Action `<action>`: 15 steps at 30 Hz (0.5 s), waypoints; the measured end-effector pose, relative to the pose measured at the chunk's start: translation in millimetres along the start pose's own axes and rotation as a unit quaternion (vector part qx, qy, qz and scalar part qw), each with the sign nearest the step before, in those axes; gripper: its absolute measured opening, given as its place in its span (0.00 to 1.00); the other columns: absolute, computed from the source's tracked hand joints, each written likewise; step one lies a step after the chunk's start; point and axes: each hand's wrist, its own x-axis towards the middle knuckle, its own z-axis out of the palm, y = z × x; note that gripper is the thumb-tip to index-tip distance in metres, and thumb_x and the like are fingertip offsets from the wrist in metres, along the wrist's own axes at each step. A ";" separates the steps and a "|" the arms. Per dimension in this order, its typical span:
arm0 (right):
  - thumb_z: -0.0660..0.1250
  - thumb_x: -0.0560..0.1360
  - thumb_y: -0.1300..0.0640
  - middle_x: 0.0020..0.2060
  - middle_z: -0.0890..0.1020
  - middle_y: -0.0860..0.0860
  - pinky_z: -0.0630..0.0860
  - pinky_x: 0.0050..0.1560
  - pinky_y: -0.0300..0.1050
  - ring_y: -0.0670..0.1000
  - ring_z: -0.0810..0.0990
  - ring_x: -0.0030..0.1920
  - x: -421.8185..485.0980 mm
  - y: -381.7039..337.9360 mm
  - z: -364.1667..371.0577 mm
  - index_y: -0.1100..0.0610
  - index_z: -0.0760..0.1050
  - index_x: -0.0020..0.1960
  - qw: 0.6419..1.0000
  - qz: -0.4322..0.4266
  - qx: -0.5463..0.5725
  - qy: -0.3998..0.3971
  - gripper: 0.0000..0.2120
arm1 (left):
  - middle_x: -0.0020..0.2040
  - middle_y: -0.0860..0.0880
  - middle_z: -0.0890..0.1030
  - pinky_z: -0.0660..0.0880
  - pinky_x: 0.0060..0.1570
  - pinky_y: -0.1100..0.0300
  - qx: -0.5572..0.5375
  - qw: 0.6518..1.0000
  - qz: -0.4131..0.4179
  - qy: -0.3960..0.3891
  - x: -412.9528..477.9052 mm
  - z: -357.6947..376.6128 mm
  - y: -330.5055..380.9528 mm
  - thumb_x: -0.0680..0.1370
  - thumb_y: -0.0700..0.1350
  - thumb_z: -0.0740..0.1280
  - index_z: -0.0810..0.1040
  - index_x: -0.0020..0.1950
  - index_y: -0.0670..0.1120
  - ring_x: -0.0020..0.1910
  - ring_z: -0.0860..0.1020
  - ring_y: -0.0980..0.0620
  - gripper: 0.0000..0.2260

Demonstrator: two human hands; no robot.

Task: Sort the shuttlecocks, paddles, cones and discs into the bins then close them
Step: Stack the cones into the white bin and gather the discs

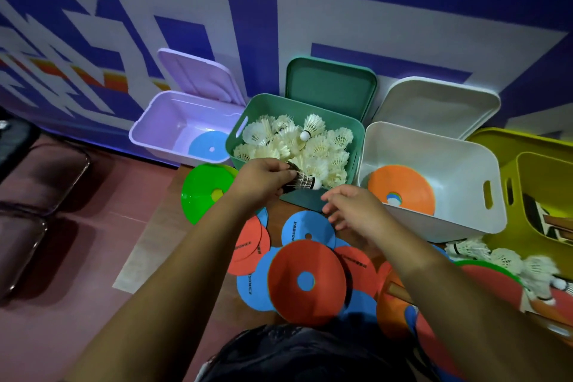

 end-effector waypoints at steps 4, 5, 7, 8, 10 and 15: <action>0.61 0.84 0.60 0.42 0.86 0.53 0.77 0.35 0.45 0.50 0.81 0.34 1.4 0.2 -11.0 0.55 0.83 0.53 1.000 -0.005 -0.001 0.015 0.11 | 0.31 0.48 0.78 0.76 0.39 0.54 0.008 1.000 0.008 -0.009 13.4 7.2 10.0 0.80 0.45 0.74 0.84 0.43 0.46 0.30 0.76 0.51 0.06; 0.61 0.84 0.59 0.42 0.87 0.52 0.78 0.35 0.45 0.49 0.81 0.34 1.3 1.5 -13.8 0.54 0.83 0.53 1.000 -0.005 -0.001 0.020 0.11 | 0.31 0.47 0.79 0.77 0.39 0.54 0.015 1.000 0.012 -0.010 16.7 9.6 12.5 0.80 0.45 0.74 0.84 0.43 0.46 0.30 0.76 0.51 0.06; 0.62 0.84 0.59 0.41 0.87 0.51 0.78 0.36 0.46 0.50 0.82 0.34 0.4 4.6 -18.5 0.53 0.84 0.52 1.000 -0.006 0.001 0.031 0.11 | 0.34 0.48 0.80 0.77 0.37 0.55 0.035 0.999 0.020 -0.007 21.3 14.9 19.5 0.80 0.46 0.74 0.84 0.45 0.45 0.32 0.77 0.51 0.06; 0.62 0.84 0.58 0.41 0.87 0.51 0.78 0.37 0.47 0.50 0.82 0.35 -0.2 6.2 -20.4 0.53 0.84 0.52 0.999 -0.004 0.004 0.034 0.11 | 0.36 0.47 0.81 0.77 0.36 0.56 0.044 0.999 0.024 -0.005 23.0 17.9 24.4 0.80 0.46 0.74 0.84 0.47 0.43 0.32 0.78 0.52 0.07; 0.62 0.84 0.58 0.41 0.87 0.51 0.78 0.36 0.46 0.50 0.82 0.35 -1.9 8.4 -23.3 0.53 0.84 0.52 0.999 0.002 0.009 0.040 0.11 | 0.39 0.44 0.85 0.78 0.36 0.57 0.057 0.998 0.037 0.003 27.1 23.3 33.7 0.80 0.47 0.73 0.85 0.49 0.43 0.32 0.80 0.55 0.07; 0.62 0.84 0.60 0.41 0.86 0.52 0.77 0.35 0.45 0.49 0.80 0.34 -6.3 9.4 -27.1 0.55 0.83 0.52 0.998 0.014 0.027 0.055 0.11 | 0.47 0.47 0.87 0.84 0.52 0.51 0.018 0.999 0.045 0.004 34.3 37.0 45.2 0.81 0.45 0.70 0.82 0.67 0.45 0.44 0.86 0.51 0.14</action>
